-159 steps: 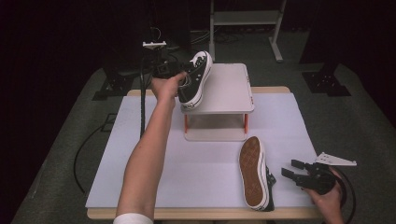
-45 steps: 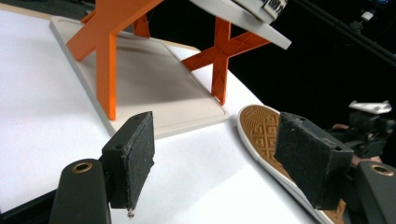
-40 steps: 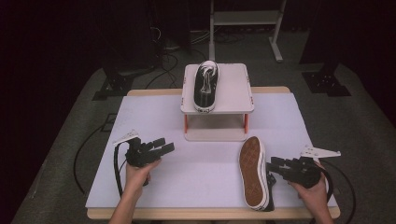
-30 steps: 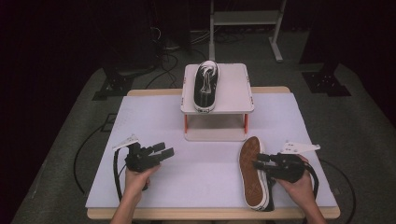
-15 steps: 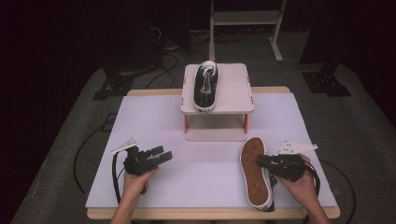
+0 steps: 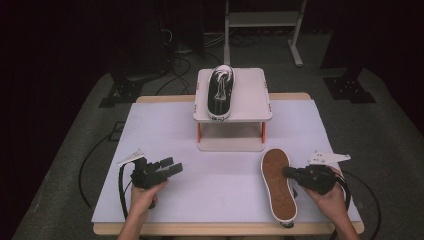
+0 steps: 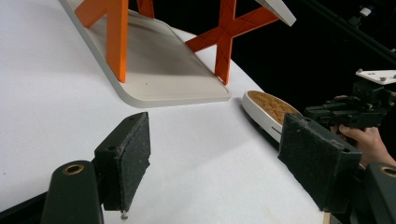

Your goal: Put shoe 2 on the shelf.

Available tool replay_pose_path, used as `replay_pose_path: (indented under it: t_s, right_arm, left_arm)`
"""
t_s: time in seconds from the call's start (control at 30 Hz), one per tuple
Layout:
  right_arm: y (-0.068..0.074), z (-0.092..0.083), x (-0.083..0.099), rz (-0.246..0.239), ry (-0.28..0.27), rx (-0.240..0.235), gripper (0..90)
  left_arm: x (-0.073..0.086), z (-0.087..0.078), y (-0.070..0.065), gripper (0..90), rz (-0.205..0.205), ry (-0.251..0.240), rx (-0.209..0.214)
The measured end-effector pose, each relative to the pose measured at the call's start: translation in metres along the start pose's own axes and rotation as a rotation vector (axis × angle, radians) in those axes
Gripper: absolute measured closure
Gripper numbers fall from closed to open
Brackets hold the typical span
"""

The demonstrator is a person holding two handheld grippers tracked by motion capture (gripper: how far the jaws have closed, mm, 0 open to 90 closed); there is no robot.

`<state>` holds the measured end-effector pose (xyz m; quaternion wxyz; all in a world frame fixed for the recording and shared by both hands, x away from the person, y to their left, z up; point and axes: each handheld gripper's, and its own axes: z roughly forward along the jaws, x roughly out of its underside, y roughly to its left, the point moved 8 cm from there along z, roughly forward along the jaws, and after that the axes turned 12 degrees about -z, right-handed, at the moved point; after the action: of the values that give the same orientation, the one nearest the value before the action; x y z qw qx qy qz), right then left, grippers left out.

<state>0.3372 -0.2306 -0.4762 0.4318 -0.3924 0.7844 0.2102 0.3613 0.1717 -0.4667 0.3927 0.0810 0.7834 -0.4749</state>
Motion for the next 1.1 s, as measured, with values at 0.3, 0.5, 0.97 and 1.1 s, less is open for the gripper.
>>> replay_pose_path:
  t_s: [0.3, 0.5, 0.97, 1.1]
  right_arm:
    - [-0.015, -0.016, 0.017, 0.075, -0.006, 0.028, 84.4]
    - [-0.029, -0.028, 0.038, 0.146, 0.009, 0.059, 84.4]
    - [-0.03, -0.067, 0.03, 0.169, -0.071, 0.139, 71.1]
    - [-0.017, -0.068, 0.011, 0.129, -0.12, 0.12, 68.0]
  left_arm:
    - [0.001, 0.0, 0.001, 24.4, -0.008, -0.003, -0.004]
    - [0.002, 0.004, 0.0, 24.2, 0.001, 0.01, -0.003]
    - [0.002, 0.004, -0.001, 24.1, 0.001, 0.008, 0.002]
    - [0.002, 0.005, -0.002, 24.1, 0.0, 0.007, 0.005]
